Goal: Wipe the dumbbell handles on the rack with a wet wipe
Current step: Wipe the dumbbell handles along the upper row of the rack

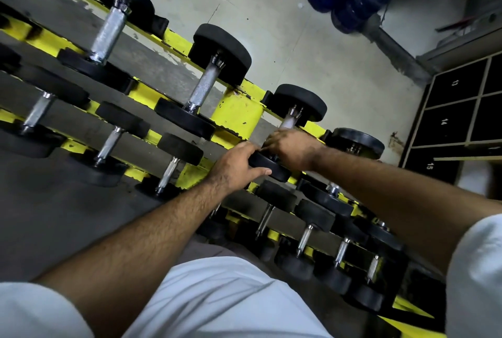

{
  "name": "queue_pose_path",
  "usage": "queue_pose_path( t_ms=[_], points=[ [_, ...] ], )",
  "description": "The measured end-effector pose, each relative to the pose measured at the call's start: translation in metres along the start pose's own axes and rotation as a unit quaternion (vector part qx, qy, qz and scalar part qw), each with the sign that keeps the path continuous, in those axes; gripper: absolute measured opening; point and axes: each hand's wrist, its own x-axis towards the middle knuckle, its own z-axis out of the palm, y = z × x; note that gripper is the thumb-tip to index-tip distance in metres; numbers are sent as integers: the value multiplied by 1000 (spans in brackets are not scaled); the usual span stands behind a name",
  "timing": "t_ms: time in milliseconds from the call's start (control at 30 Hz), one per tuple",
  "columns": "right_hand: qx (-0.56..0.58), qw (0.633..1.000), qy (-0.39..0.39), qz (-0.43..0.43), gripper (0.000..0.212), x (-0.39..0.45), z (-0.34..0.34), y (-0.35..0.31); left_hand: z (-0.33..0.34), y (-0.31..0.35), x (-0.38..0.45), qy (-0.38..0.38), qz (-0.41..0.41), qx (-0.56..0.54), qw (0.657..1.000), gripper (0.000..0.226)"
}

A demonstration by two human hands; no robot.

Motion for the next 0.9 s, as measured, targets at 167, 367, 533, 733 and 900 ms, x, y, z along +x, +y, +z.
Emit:
queue_pose_path(
  t_ms=[167,367,533,733,900],
  points=[
    [-74,986,25,150,34,7,-5,27,4,-2,-1,7,5,-7,1000,61],
    [-56,990,32,126,44,-3,-1,23,3,0,0,6,4,-3,1000,62],
    [-33,988,62,136,51,-9,16,2,0,-2,0,5,8,-5,1000,62],
    [-24,980,97,172,54,-7,14,16,1,-5,1,0,6,-10,1000,62],
    [-15,996,74,36,38,-9,12,21,-2,-5,1,-4,-2,-24,1000,62]
  ],
)
